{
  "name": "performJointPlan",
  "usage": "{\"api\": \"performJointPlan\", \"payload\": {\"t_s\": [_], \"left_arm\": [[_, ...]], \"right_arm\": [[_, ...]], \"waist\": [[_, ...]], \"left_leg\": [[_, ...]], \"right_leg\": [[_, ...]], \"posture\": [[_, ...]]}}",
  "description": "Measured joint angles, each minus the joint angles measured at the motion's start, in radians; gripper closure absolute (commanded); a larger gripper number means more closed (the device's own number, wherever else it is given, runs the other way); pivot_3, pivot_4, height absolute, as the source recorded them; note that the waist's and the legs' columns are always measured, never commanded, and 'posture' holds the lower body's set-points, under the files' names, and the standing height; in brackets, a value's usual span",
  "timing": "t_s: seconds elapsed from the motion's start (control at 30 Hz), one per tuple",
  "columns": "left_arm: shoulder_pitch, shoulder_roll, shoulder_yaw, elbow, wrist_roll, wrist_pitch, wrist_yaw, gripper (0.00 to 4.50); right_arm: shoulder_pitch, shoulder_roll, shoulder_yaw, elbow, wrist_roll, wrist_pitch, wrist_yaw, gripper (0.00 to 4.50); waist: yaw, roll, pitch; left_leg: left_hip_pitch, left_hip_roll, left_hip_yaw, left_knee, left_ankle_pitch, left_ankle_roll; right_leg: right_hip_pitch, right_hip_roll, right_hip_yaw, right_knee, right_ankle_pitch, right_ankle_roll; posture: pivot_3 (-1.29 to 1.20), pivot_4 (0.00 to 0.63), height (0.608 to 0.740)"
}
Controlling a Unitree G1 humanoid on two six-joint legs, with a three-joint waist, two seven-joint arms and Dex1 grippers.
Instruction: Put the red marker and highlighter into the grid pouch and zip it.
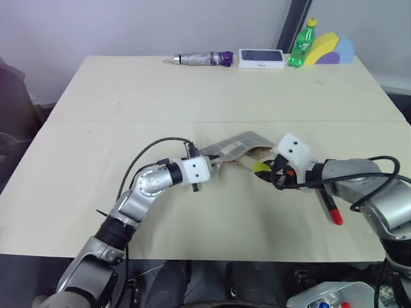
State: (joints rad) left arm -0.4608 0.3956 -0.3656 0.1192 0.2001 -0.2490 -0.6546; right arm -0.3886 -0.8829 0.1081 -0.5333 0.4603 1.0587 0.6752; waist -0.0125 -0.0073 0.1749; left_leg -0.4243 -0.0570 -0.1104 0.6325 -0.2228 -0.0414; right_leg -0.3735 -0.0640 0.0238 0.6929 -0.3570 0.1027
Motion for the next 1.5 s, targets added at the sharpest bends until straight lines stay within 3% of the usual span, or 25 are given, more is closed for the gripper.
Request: {"api": "performJointPlan", "payload": {"t_s": [0.17,0.4,0.67,1.07,1.13,1.2,1.37,1.5], "left_arm": [[0.0,0.005,-0.012,-0.003,0.006,-0.023,-0.033,4.5],[-0.007,-0.022,0.002,-0.004,-0.018,0.014,-0.033,4.5],[-0.007,-0.125,0.091,-0.014,-0.105,0.217,0.036,4.5],[-0.041,-0.2,0.111,0.02,-0.124,0.308,0.091,4.5],[-0.052,-0.202,0.109,0.035,-0.124,0.304,0.087,4.5],[-0.06,-0.205,0.109,0.046,-0.124,0.301,0.085,4.5],[-0.062,-0.21,0.109,0.061,-0.125,0.293,0.083,4.5],[-0.062,-0.208,0.11,0.065,-0.125,0.283,0.083,4.5]], "right_arm": [[0.0,-0.002,0.031,-0.015,-0.014,-0.004,0.016,3.62],[0.004,-0.019,-0.024,-0.016,-0.002,-0.028,0.049,0.11],[0.149,-0.123,-0.261,-0.008,0.001,-0.086,0.1,0.05],[0.563,-0.098,-0.49,0.054,-0.065,-0.022,0.029,0.05],[0.614,-0.067,-0.522,0.029,-0.059,-0.006,0.026,0.58],[0.635,-0.056,-0.538,0.014,-0.052,0.011,0.023,1.41],[0.641,-0.044,-0.543,0.012,-0.054,0.014,0.013,4.03],[0.597,-0.06,-0.489,0.012,-0.1,-0.071,-0.002,4.16]], "waist": [[0.0,0.0,0.0],[0.0,0.0,0.0],[0.002,0.0,0.0],[0.004,-0.001,0.0],[0.003,-0.001,0.0],[0.002,-0.001,0.0],[0.003,-0.001,0.0],[-0.002,-0.001,0.0]], "left_leg": [[0.0,0.0,0.0,0.0,0.0,0.0],[0.0,0.0,0.0,0.0,0.0,0.0],[0.0,0.0,0.0,0.001,-0.001,0.001],[0.001,0.0,0.0,0.001,-0.001,0.001],[0.002,0.0,0.0,0.001,-0.001,0.001],[0.004,0.0,0.0,0.001,-0.001,0.001],[0.011,0.0,0.0,-0.001,-0.001,0.002],[0.013,0.0,0.001,-0.002,-0.002,0.002]], "right_leg": [[0.0,0.0,0.0,0.0,0.0,0.0],[0.0,0.0,-0.001,-0.001,0.0,0.0],[0.002,0.0,-0.001,-0.001,0.0,0.0],[0.003,0.0,-0.001,-0.001,0.0,0.0],[0.004,0.001,-0.001,-0.001,0.0,0.0],[0.007,0.001,-0.001,-0.002,0.0,0.0],[0.014,0.001,-0.001,-0.005,0.0,0.0],[0.015,0.001,-0.001,-0.006,0.0,0.0]], "posture": [[0.0,0.15,0.74],[0.0,0.15,0.74],[0.0,0.15,0.74],[0.0,0.15,0.74],[0.0,0.15,0.74],[0.0,0.15,0.74],[0.0,0.15,0.74],[0.0,0.15,0.74]]}}
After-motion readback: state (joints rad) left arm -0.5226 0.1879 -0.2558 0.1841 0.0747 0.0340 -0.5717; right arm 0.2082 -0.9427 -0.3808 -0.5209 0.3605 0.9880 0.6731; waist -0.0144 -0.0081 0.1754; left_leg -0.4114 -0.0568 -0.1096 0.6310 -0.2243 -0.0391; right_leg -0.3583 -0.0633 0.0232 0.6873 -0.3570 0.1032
